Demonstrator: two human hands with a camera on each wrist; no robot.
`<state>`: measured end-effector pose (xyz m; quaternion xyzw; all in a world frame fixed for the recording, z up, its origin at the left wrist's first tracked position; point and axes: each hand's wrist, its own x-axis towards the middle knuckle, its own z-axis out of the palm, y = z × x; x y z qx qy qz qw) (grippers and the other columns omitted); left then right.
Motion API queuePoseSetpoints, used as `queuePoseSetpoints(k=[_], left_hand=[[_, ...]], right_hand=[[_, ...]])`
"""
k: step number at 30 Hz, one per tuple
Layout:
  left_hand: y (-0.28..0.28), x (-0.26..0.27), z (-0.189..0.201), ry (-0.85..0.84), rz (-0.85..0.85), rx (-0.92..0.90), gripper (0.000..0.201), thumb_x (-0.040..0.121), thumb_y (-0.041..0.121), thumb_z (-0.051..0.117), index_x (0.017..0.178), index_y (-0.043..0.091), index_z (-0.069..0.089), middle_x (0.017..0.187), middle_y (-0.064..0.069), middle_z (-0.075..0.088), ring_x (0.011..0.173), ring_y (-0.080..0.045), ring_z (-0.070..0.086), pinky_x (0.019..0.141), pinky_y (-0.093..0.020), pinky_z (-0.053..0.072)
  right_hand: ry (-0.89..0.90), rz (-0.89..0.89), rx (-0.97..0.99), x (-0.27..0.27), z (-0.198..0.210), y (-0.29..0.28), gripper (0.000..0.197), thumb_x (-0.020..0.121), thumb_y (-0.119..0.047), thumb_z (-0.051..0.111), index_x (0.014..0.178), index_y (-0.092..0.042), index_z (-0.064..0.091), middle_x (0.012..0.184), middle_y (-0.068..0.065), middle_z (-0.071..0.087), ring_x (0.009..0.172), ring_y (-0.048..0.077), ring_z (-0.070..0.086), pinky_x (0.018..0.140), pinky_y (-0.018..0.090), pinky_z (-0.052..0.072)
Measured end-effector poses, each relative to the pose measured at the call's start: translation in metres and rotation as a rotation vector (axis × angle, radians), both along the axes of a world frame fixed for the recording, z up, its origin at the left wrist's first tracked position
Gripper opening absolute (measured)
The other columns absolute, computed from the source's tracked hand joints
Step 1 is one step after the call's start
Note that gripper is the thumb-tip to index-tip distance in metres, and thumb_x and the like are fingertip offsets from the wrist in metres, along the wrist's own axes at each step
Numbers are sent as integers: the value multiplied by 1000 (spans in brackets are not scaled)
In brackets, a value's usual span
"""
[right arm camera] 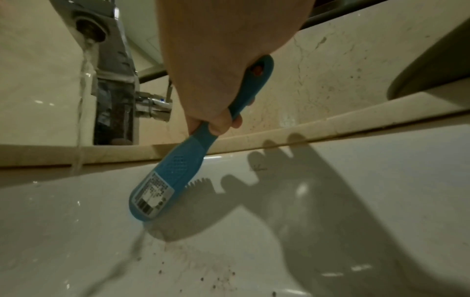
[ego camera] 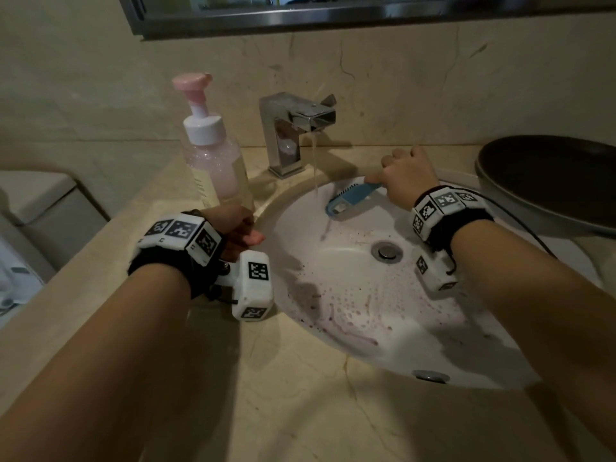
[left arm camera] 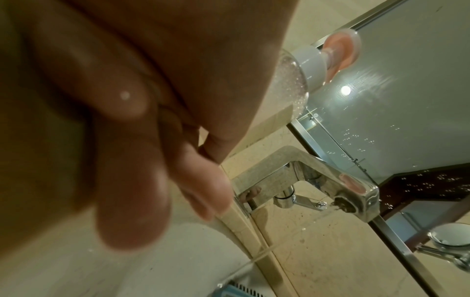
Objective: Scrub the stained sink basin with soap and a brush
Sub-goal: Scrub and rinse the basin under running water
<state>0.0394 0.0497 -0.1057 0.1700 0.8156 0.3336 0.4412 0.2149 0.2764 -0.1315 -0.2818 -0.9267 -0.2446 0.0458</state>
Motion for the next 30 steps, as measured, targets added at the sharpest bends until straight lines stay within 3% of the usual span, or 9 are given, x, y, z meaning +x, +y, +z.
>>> queuePoseSetpoints(k=[3, 5, 8, 12, 17, 22, 24, 28, 30], left_hand=[[-1, 2, 1, -11, -2, 3, 33, 95, 26, 29, 65, 15, 38, 35, 3, 39, 39, -11, 23, 34, -7, 21], [-1, 2, 0, -17, 10, 30, 32, 96, 26, 29, 67, 15, 38, 43, 1, 40, 45, -12, 22, 34, -8, 21], [0, 0, -2, -29, 10, 54, 30, 96, 29, 29, 70, 17, 36, 60, 0, 38, 52, -12, 21, 36, -10, 22], [0, -1, -2, -23, 16, 46, 28, 96, 30, 29, 72, 18, 35, 57, 0, 41, 52, -12, 21, 41, -14, 21], [-1, 2, 1, 14, 16, 15, 33, 95, 28, 30, 65, 16, 38, 36, 3, 43, 43, -11, 24, 35, -8, 21], [0, 0, 2, 9, -30, -24, 35, 94, 27, 29, 63, 15, 38, 32, 5, 40, 29, -9, 23, 34, -8, 20], [0, 0, 1, 10, -27, -14, 35, 95, 27, 29, 63, 15, 38, 31, 4, 40, 27, -8, 24, 33, -8, 19], [-1, 2, 2, 1, -11, 4, 36, 95, 27, 30, 62, 15, 38, 30, 4, 40, 24, -8, 25, 33, -7, 19], [-1, 2, 1, 0, 2, 12, 35, 95, 26, 30, 63, 15, 38, 31, 4, 40, 25, -8, 24, 33, -7, 19]], right_hand=[[-101, -21, -17, 4, -7, 5, 44, 92, -12, 46, 124, -41, 56, 112, 3, 58, 110, 25, 47, 92, 37, 32], [-164, -1, 10, 8, -7, 7, 45, 93, -11, 46, 125, -41, 56, 114, 2, 58, 111, 25, 47, 92, 37, 32], [-16, 49, 8, 8, 1, 9, 41, 92, -12, 50, 123, -36, 60, 107, 7, 61, 106, 28, 51, 92, 39, 34], [148, 76, -23, 1, 1, 9, 40, 93, -15, 50, 124, -38, 59, 102, 11, 62, 101, 29, 54, 90, 41, 35], [-361, -50, -22, -1, -5, 8, 43, 95, -16, 43, 129, -42, 50, 118, -2, 57, 117, 21, 45, 97, 38, 30], [76, 64, -46, -2, 1, 9, 42, 95, -15, 46, 128, -40, 54, 106, 7, 61, 106, 27, 51, 93, 41, 32], [148, 43, -101, -4, 0, 10, 43, 96, -14, 45, 129, -39, 53, 106, 8, 61, 106, 28, 51, 93, 41, 31], [-297, -54, -102, -7, -9, 12, 46, 96, -13, 39, 130, -44, 48, 118, 0, 59, 114, 22, 46, 97, 39, 28], [-384, -89, -111, -4, -9, 15, 47, 97, -15, 37, 133, -44, 45, 125, -1, 56, 119, 22, 44, 100, 38, 26]])
